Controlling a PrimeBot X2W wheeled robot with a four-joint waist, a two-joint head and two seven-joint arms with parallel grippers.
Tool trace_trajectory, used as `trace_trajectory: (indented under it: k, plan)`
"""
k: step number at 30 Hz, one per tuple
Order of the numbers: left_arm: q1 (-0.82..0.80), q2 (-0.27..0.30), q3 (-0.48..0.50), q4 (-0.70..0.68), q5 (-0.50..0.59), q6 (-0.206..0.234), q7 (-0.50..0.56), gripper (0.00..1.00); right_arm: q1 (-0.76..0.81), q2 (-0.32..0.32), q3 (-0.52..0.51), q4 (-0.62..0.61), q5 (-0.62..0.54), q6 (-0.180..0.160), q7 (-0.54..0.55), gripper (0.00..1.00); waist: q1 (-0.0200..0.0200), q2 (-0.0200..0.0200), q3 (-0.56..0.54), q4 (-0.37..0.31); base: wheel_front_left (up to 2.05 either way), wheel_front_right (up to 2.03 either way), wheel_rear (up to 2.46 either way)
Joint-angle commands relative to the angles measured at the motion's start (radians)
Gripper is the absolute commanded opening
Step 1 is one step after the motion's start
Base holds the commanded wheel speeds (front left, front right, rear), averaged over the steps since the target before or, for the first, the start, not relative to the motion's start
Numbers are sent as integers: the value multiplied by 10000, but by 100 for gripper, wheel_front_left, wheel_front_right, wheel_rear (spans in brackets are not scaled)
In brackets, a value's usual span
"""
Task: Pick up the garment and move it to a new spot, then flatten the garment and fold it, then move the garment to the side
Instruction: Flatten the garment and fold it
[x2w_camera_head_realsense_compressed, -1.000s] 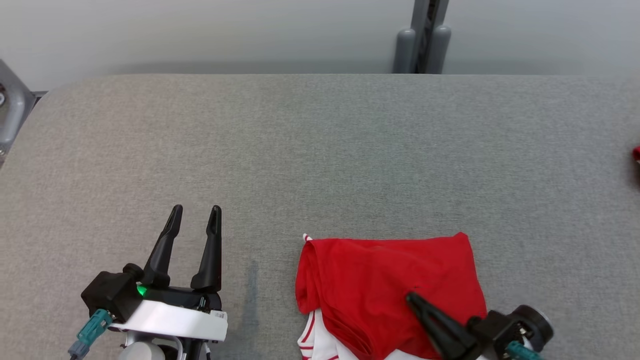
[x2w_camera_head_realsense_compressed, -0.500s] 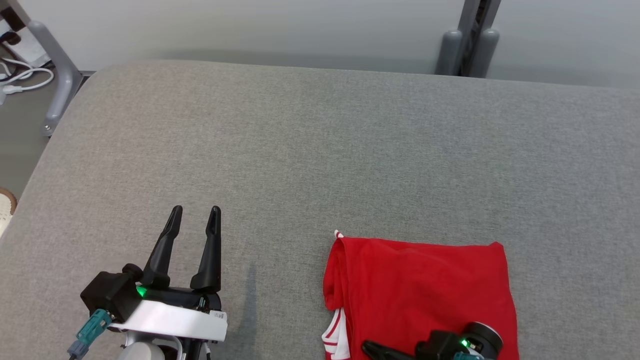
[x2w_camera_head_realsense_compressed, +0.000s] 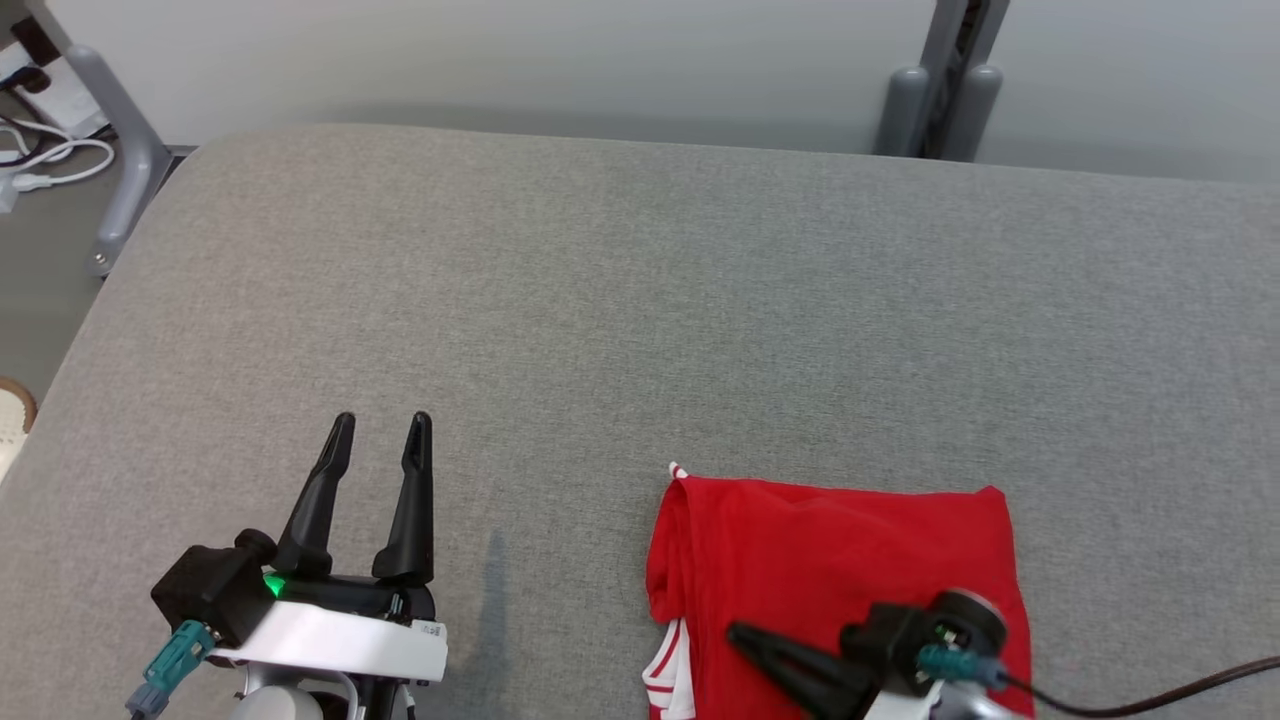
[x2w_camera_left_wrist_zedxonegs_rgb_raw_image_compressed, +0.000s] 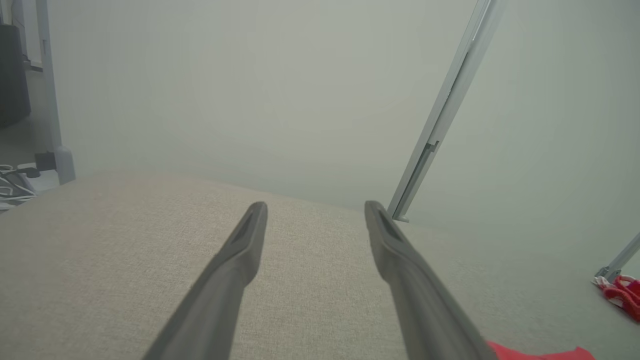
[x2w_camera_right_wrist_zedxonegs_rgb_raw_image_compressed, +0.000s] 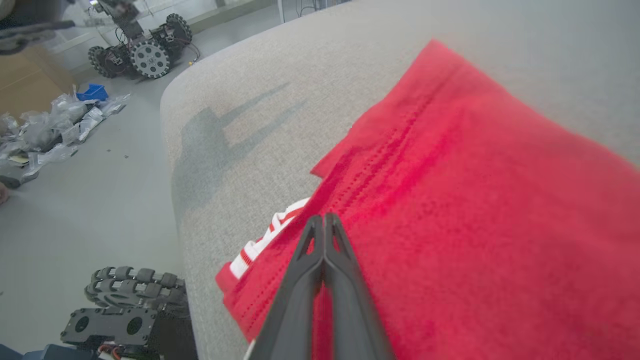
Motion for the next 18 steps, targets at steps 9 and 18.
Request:
trace_trajectory:
  k: [9, 18]
  plan:
    - [95, 41, 99, -117, 162, -6, -33, 100, -32, -315, -3170, 171, -1429, -1, -435, 0, 0, 0, -263, -741, 0, 0, 0]
    - [287, 36, 170, -182, 268, -57, -34, 100, 1553, 905, -8483, -938, -4395, -3, -463, 0, 0, 0, -505, -1530, 0, 0, 0]
